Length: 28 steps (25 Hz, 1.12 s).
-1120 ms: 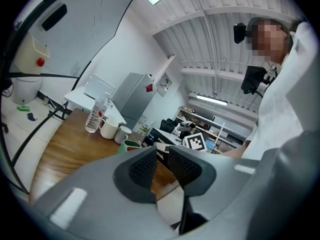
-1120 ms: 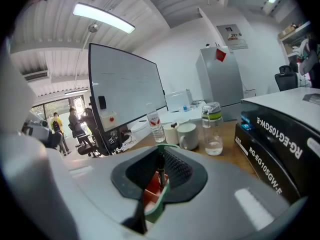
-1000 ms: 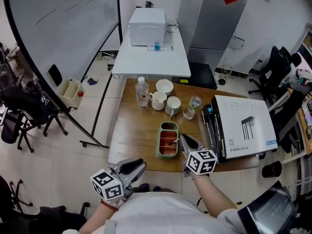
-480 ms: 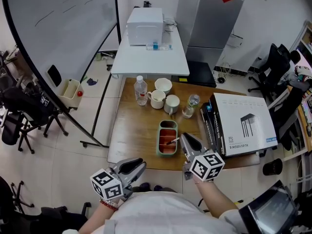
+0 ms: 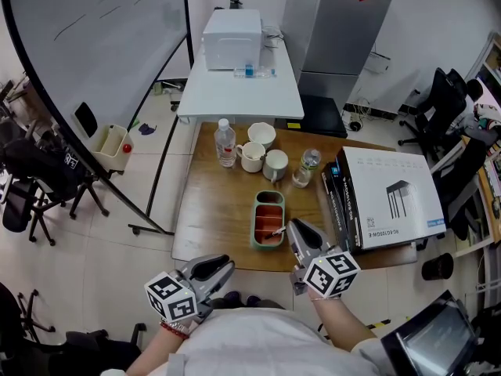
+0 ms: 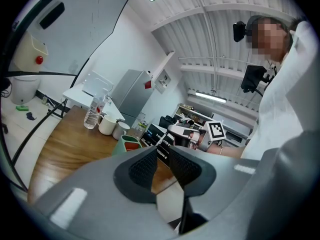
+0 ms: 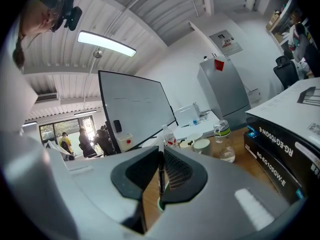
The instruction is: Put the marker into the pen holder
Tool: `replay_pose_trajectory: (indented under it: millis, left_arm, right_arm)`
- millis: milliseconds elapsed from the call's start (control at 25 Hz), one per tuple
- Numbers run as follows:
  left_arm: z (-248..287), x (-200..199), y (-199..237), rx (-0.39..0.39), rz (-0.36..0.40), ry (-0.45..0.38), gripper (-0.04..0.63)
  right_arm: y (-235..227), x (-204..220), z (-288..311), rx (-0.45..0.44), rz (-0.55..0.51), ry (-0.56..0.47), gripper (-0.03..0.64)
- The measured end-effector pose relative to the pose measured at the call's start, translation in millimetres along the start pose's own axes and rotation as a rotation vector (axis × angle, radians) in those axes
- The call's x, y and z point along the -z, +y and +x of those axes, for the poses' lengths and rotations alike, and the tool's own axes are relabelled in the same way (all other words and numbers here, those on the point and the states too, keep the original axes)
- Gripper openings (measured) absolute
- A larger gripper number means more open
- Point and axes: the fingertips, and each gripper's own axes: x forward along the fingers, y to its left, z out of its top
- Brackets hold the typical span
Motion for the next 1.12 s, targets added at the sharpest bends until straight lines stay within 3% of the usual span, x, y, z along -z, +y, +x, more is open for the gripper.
replay_pose_trajectory:
  millis: [240,520,600,720,920,1120]
  left_arm:
    - [0.9,-2.3,-0.7,0.003,0.003,-0.004,0.077]
    - [4.9,-2.4,-6.3,0.019,0.013,0.013,0.075]
    - [4.5,-3.3,-6.1,0.014,0.007,0.015,0.075]
    - [4.8,-3.0,-5.6,0.013,0.002,0.015,0.075]
    - [6.4,-2.2,-6.0,0.019,0.004,0.018,0.075]
    - [5.7,-0.9,-4.4,0.02,0.004,0.011,0.075]
  right_arm:
    - [-10.6,47.3,15.6,0.034,-0.147,0.076,0.026]
    - [-22.1,87.5,31.6,0.041,-0.2,0.208,0.026]
    - [-25.0,93.4,29.6,0.031,-0.195,0.225,0.029]
    - [-29.0,101.9,25.5,0.017,-0.17,0.251,0.104]
    - [-39.1,108.9,14.6,0.03,-0.139,0.266,0.126]
    - [-53.8,138.7,-5.6,0.048,-0.112,0.351,0.14]
